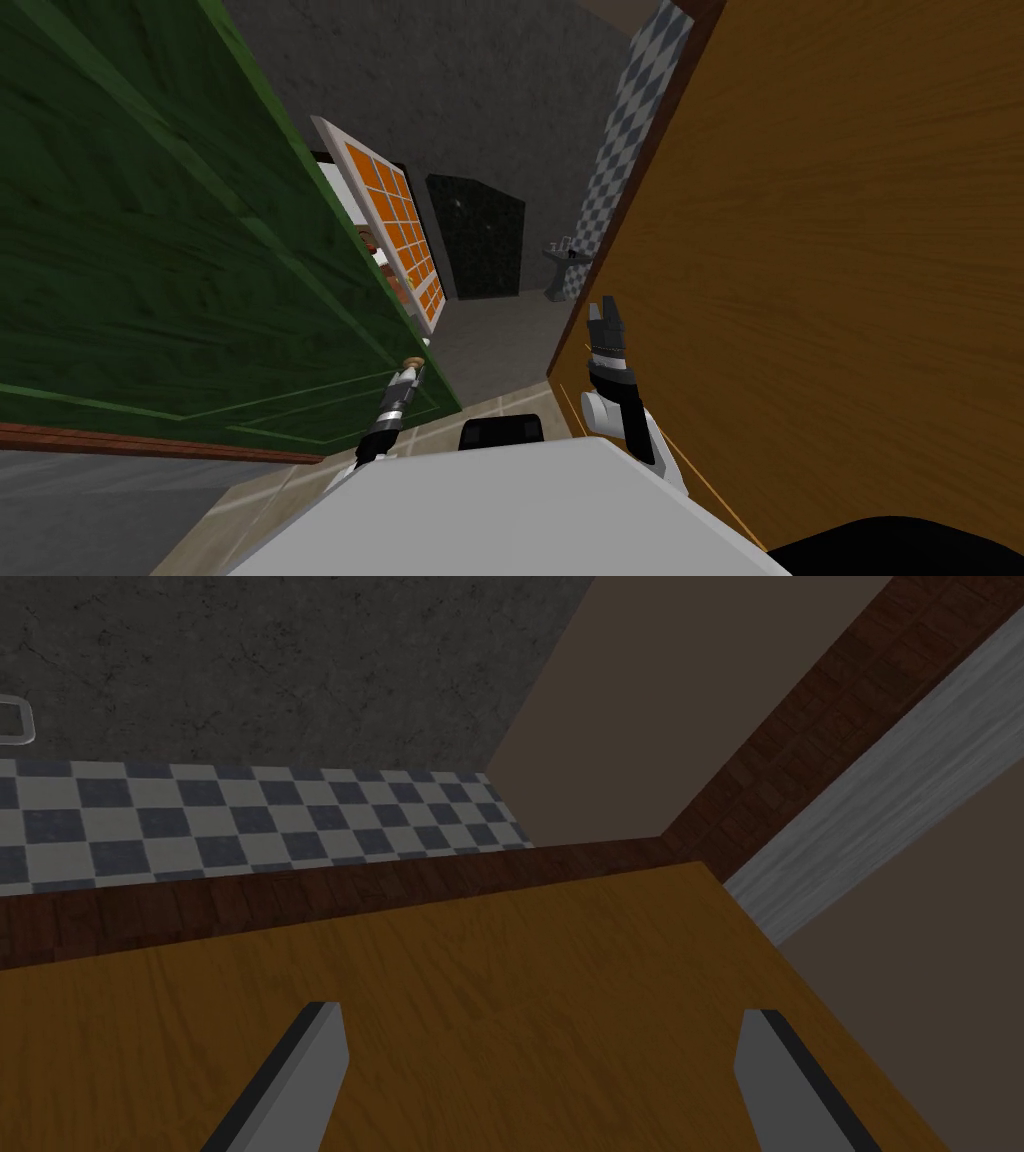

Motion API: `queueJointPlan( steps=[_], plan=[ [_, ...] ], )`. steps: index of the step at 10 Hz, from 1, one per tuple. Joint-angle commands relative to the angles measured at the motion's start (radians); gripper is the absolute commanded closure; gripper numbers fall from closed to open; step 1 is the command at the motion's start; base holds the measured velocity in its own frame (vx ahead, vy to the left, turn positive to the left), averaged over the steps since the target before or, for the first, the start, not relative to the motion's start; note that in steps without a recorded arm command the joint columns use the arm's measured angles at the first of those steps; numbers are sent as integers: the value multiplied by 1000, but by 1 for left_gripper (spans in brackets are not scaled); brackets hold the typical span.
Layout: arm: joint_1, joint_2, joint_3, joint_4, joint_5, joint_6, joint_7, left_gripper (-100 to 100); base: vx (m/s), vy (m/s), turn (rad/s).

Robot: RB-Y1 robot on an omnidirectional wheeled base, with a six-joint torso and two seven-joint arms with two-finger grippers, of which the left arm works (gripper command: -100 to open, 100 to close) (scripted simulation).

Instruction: Pull the door open

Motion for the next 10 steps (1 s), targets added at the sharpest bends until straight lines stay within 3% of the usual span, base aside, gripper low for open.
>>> queueJointPlan(
  steps=[1,6,10],
  plan=[
    [0,0,-1,1,0,0,-1,100,-10,6,23],
    [0,0,-1,1,0,0,-1,100,-15,2,-3],
    [-3,5,-13,6,24,3,103,100,-19,9,-27]
  ],
)
